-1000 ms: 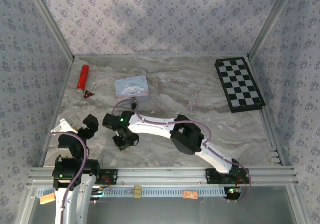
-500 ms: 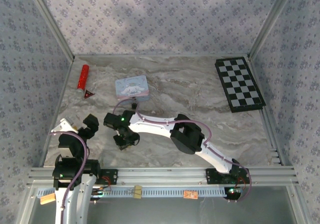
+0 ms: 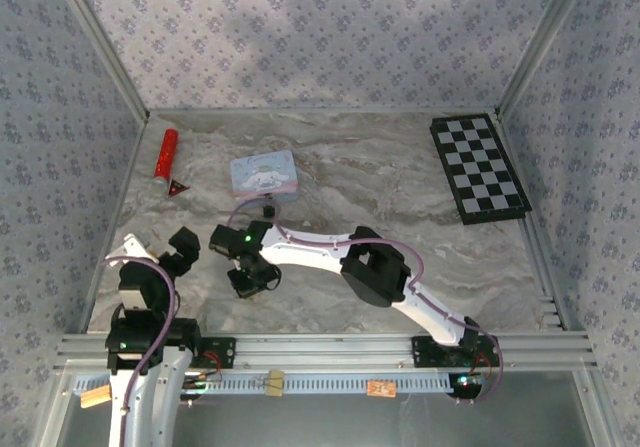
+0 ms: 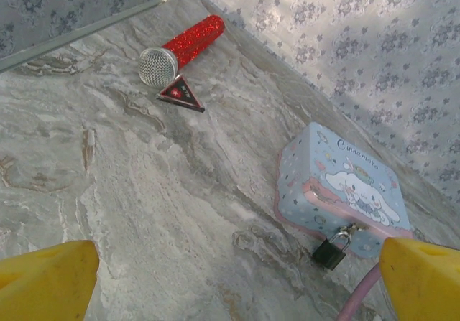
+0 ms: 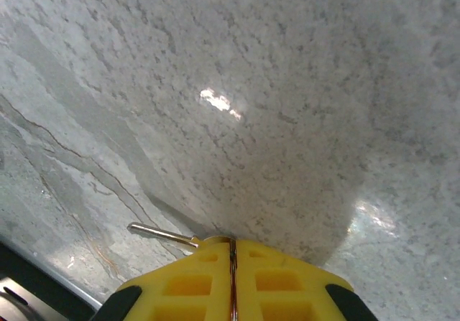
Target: Unlock the padlock with the key
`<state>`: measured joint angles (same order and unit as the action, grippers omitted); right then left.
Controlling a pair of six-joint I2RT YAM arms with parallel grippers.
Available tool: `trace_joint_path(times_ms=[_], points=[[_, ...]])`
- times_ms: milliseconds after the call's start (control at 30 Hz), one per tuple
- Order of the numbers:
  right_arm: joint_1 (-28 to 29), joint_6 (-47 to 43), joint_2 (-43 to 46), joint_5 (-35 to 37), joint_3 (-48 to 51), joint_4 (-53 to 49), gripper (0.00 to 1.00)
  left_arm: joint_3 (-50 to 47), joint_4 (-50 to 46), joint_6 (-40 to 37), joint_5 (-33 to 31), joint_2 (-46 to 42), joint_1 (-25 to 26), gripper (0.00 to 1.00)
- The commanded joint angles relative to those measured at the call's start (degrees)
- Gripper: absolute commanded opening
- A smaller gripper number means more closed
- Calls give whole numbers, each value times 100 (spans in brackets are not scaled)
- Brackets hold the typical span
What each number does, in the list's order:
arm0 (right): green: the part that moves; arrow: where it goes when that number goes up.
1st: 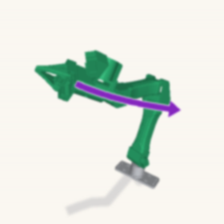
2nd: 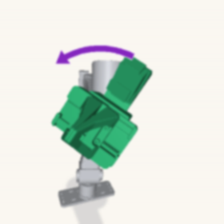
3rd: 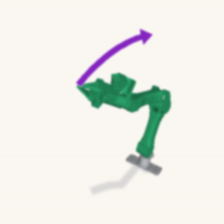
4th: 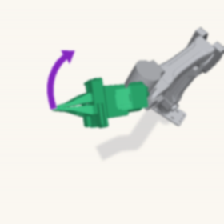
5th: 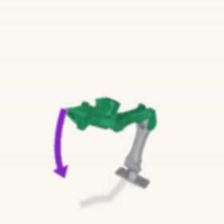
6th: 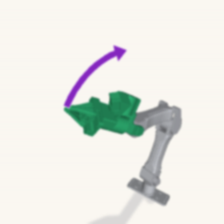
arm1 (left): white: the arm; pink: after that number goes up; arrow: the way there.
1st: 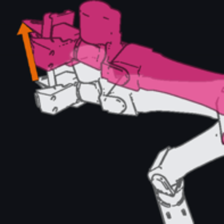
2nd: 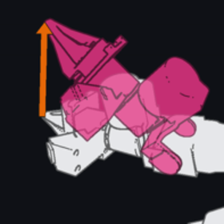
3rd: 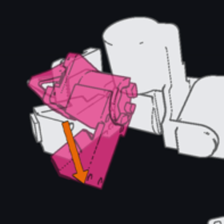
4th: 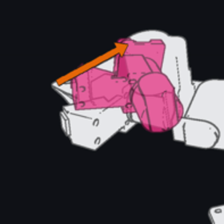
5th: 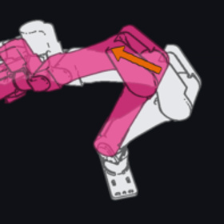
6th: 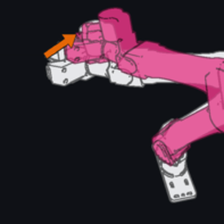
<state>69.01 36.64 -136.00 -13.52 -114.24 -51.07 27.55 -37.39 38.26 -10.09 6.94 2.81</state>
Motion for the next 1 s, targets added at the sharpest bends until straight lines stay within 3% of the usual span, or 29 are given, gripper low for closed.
trace_joint_path(times_ms=[0, 233, 500, 767, 967], points=[[-62, 27, 350, 253, 526, 288, 7, 32, 183, 7, 272, 172, 43, 100], [-298, 204, 1464, 553, 1930, 1470, 3, 45, 602, 57, 1136, 1004, 38, 100], [-741, 665, 2495, 742, 3386, 2659, 0, 202, 1254, 120, 2404, 2523, 102, 100], [-1254, 1105, 3513, 767, 4861, 4119, 0, 91, 1877, 479, 2708, 3242, 594, 98], [-1647, 1165, 3983, 812, 5254, 4628, 0, -54, 2481, 570, 2730, 3570, 1195, 95]])
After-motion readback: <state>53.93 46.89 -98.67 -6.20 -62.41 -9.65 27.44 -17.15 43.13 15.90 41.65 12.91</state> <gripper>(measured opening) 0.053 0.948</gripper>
